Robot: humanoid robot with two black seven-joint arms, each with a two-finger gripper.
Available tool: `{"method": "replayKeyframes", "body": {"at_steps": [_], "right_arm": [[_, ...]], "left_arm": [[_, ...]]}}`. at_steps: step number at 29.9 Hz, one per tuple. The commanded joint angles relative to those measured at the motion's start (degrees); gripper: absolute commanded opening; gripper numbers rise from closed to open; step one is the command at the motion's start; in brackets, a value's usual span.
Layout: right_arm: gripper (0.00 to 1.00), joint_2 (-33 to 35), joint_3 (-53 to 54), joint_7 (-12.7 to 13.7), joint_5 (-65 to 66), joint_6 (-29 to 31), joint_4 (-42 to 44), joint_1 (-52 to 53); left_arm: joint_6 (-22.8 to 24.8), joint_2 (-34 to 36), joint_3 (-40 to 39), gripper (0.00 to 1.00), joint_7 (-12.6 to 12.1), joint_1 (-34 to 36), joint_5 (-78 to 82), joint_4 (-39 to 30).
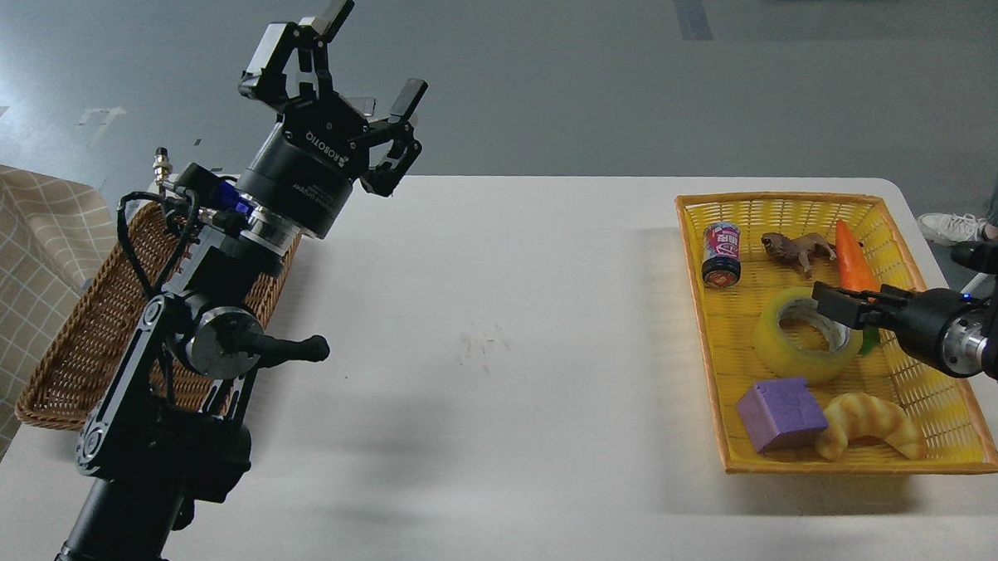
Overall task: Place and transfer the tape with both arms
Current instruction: 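Insert the right gripper into the tape roll's hole and close it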
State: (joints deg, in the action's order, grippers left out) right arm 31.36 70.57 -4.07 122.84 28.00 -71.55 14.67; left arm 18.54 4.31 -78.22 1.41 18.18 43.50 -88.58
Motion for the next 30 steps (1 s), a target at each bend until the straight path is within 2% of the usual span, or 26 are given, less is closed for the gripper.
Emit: {"method": "replayKeyframes", "body": {"at_steps": [1,10,30], "right_arm": [[0.94,-0.60,-0.08,-0.15,1.43,0.00,0.79,-0.08],[0.88,-1.21,-1.14,-0.23,1.52,0.00,1.06,-0.26],[0.78,-2.97,-2.54,-0.23,1.61,-10.24,6.77,-2.02]], "left_arm": [[0.00,0.00,0.00,0.98,0.00,0.01,0.00,0.08],[0.00,0.09,0.00,0.98,0.00,-0.08,0.00,0.08],[-1.05,0.35,0.00,0.98,0.00,0.01,-0.17,0.25]]}}
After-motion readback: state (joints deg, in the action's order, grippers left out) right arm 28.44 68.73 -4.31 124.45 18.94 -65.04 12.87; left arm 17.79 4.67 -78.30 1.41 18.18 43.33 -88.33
